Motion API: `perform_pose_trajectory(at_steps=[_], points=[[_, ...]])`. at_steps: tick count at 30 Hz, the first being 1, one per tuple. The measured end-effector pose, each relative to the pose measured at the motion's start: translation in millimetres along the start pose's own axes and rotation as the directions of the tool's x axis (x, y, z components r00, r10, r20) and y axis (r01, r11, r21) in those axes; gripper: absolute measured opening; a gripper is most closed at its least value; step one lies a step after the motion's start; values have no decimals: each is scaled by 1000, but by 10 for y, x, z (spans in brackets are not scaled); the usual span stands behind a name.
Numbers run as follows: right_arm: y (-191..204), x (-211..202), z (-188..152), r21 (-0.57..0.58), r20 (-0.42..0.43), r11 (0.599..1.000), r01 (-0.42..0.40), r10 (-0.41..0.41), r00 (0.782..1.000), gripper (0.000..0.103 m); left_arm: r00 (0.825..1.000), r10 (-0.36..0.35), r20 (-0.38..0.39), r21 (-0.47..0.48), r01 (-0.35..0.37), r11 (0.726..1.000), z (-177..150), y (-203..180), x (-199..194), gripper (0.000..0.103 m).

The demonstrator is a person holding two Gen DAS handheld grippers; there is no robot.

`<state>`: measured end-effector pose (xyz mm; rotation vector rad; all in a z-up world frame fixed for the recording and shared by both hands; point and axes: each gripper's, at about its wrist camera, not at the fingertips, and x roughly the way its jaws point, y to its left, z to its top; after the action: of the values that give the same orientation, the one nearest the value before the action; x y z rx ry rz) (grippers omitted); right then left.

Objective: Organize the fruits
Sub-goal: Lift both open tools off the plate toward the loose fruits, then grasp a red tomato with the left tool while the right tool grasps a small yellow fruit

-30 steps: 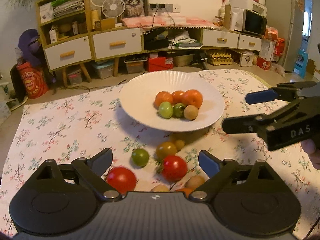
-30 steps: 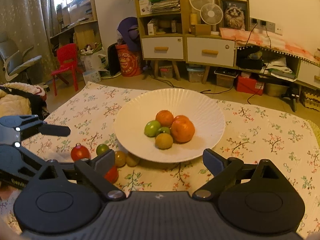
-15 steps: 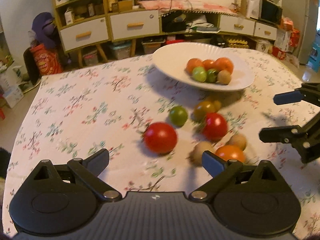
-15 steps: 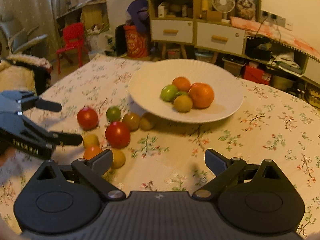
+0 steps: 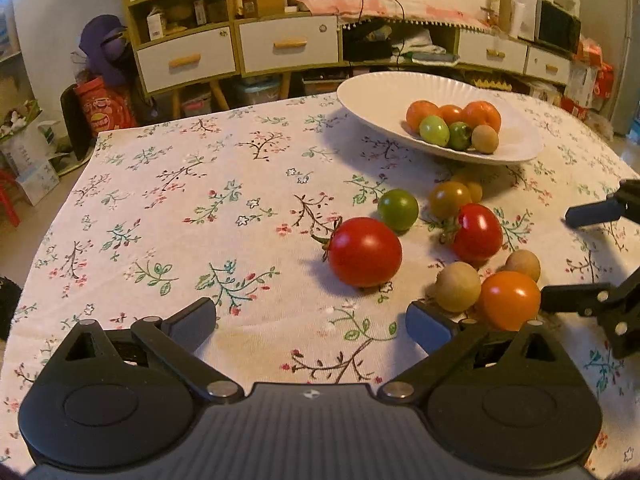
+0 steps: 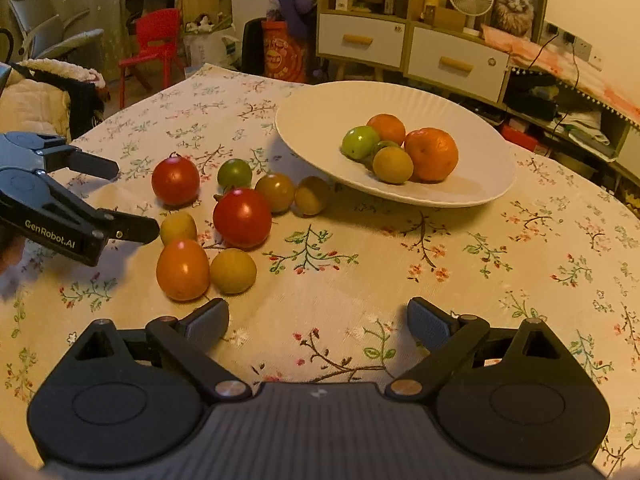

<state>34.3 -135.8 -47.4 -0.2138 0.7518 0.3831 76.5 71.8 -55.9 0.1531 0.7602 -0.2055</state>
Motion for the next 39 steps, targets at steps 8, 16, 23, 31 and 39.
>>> perform_pose_trajectory(at_steps=[8, 16, 23, 31, 39], points=[[94, -3, 11, -17, 39, 1000, -6, 7, 999, 84, 999, -23, 38, -41, 24, 999, 22, -19, 51, 90], [171, -23, 47, -49, 56, 998, -47, 50, 997, 62, 997, -53, 64, -28, 55, 998, 94, -104, 79, 70], [215, -6, 97, -59, 58, 995, -79, 83, 995, 51, 995, -67, 73, -23, 69, 997, 119, -146, 78, 54], [270, -2, 128, -65, 56, 989, -130, 133, 989, 27, 994, -78, 76, -16, 80, 997, 148, -199, 77, 33], [282, -1, 142, -66, 55, 988, -143, 147, 988, 23, 995, -72, 70, -16, 74, 997, 158, -225, 71, 32]])
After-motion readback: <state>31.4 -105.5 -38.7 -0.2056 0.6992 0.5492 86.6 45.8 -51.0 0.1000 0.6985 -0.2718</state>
